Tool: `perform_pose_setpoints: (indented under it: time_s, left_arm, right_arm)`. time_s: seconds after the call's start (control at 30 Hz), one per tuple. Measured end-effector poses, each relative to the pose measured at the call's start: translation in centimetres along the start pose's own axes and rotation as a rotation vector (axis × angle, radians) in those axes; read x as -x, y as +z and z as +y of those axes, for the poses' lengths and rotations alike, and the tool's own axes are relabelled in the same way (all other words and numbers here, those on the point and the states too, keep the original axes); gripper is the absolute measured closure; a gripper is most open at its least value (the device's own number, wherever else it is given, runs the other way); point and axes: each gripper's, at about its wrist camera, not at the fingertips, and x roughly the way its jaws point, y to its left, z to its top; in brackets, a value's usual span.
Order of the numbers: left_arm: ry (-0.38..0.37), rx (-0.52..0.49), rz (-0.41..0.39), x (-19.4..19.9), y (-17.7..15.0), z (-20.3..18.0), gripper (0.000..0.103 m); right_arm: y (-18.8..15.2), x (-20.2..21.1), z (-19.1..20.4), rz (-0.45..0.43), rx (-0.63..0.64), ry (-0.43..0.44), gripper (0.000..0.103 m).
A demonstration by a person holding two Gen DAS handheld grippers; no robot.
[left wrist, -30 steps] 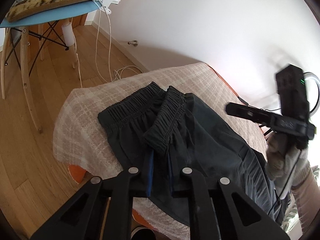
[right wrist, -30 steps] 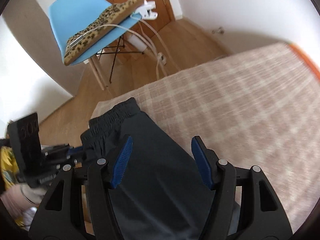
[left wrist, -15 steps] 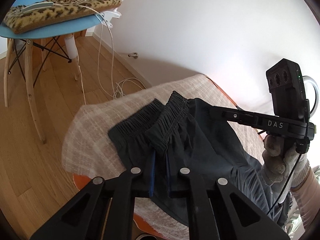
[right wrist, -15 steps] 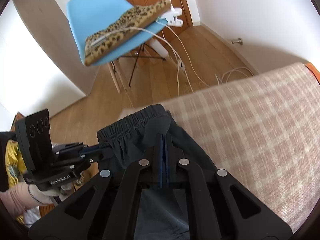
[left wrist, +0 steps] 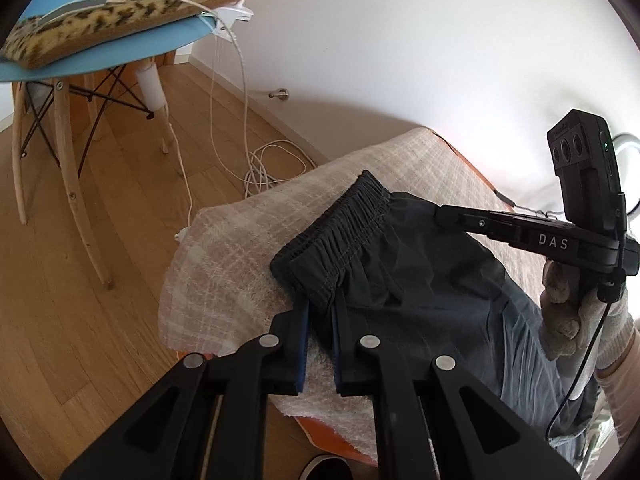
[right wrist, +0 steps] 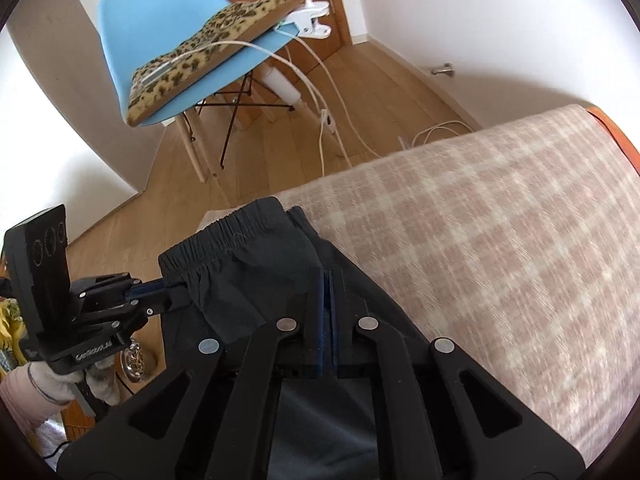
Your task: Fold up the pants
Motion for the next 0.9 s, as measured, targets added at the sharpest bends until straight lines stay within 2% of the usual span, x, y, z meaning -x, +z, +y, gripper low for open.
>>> perform_pose_setpoints:
  time_s: [0.13, 0.23, 0.27, 0.3, 0.37, 0.43, 0.47, 0.5, 0.53, 0.77, 0.9]
  left_arm:
    - [0.024, -0.053, 0.067, 0.5, 0.0, -0.5, 0.095]
    - [0.035, -0.093, 0.073, 1.5, 0.0, -1.0, 0.094]
    - [0.039, -0.103, 0.072, 1.7, 0.0, -1.2, 0.094]
    - [0.043, -0.116, 0.068, 2.3, 0.1, -1.6, 0.093]
    - [0.037, -0.132, 0.064, 2.9, 0.2, -2.0, 0.083]
    - [0.029, -0.143, 0.063, 3.7, 0.1, -2.6, 0.060]
    - [0.024, -0.148, 0.062, 4.0, 0.1, -2.9, 0.054]
    - [0.030, -0.154, 0.066, 4.3, 0.1, -3.3, 0.045]
    - [0.041, -0.159, 0.071, 4.3, 0.2, -3.8, 0.043]
    - [-0.015, -0.298, 0.071, 5.5, 0.9, -9.5, 0.043]
    - [-0.052, -0.388, 0.075, 6.0, 1.4, -13.1, 0.043]
  right_arm:
    - [-1.6, 3.3, -0.5, -0.045, -0.034, -0.014, 0.100]
    - [-3.3, 6.1, -0.5, -0.073, -0.037, -0.044, 0.098]
    - [-4.1, 7.2, -0.8, -0.080, -0.048, -0.046, 0.093]
    - [-4.8, 8.3, -1.1, -0.092, -0.061, -0.047, 0.084]
    - [-6.3, 10.4, -1.6, -0.120, -0.083, -0.064, 0.070]
    - [-8.2, 12.9, -2.1, -0.154, -0.107, -0.080, 0.066]
    - [-9.0, 14.0, -2.4, -0.169, -0.123, -0.085, 0.060]
    - [-10.1, 15.3, -2.7, -0.188, -0.148, -0.093, 0.049]
    - [-11.3, 16.8, -3.1, -0.209, -0.174, -0.100, 0.045]
    - [-19.2, 25.1, -3.2, -0.316, -0.283, -0.230, 0.019]
    - [-24.0, 29.3, -3.7, -0.353, -0.355, -0.327, 0.017]
